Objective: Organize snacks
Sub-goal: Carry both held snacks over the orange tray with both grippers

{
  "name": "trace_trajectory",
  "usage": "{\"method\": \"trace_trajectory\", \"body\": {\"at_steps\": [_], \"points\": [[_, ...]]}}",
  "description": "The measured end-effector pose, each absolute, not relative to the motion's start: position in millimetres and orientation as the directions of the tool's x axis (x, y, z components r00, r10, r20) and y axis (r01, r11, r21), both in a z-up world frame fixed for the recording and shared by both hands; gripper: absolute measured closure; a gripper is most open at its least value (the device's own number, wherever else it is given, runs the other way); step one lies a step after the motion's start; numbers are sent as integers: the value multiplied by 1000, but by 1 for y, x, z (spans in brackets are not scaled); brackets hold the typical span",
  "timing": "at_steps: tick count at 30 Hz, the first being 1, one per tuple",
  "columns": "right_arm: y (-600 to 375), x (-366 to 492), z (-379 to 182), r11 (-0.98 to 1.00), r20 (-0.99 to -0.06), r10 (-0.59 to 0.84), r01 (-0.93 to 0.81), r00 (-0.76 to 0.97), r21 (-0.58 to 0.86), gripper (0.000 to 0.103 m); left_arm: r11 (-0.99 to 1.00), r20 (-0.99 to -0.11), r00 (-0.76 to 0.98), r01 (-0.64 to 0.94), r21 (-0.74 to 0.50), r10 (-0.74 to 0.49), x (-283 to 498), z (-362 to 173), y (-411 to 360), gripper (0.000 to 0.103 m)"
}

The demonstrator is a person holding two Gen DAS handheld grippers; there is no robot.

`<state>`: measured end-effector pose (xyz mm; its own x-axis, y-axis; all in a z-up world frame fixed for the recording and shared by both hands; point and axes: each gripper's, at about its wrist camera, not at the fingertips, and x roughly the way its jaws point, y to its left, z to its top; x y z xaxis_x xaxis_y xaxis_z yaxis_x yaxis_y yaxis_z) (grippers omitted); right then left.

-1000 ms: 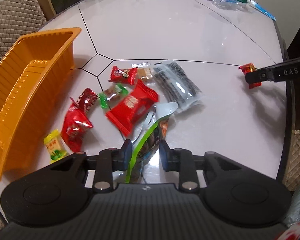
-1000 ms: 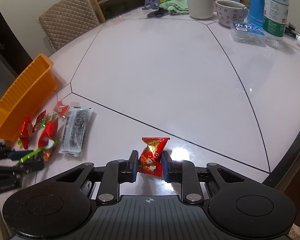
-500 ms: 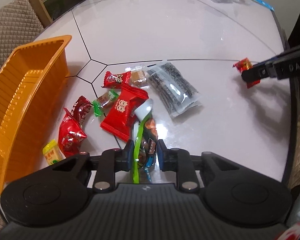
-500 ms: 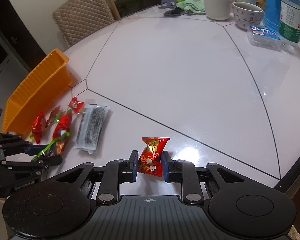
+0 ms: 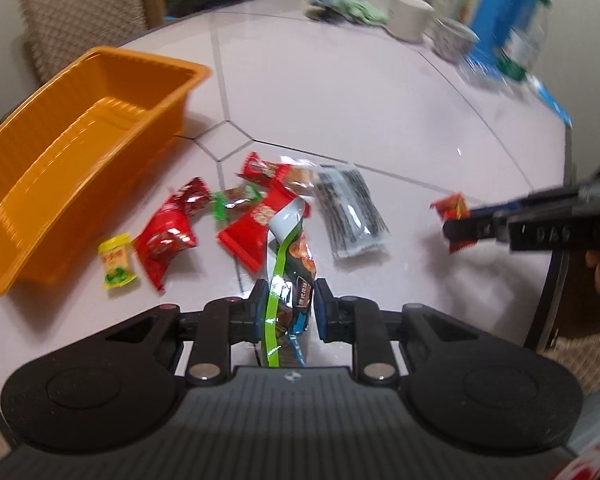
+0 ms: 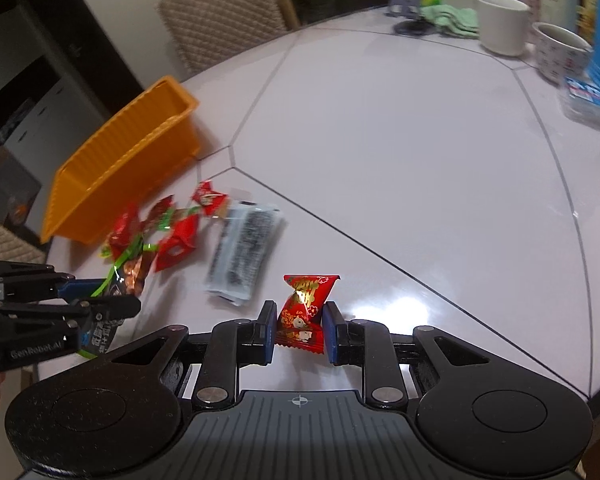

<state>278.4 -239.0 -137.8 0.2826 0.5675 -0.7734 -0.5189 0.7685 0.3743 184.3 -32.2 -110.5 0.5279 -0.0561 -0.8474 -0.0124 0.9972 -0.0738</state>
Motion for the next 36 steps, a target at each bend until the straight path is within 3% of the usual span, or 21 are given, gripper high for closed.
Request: {"method": "trace_trajectory", "body": {"at_steps": [17,36], "points": [[-160,273,-121,573,-732,666,-728,145,377,78,947,-811,578,-302,-110,90,165,-69,19,82],[-48,310,-88,445,-629,764,-822,142,355,78,884,-795,577,-451,-120,186,198,-48,104,82]]}}
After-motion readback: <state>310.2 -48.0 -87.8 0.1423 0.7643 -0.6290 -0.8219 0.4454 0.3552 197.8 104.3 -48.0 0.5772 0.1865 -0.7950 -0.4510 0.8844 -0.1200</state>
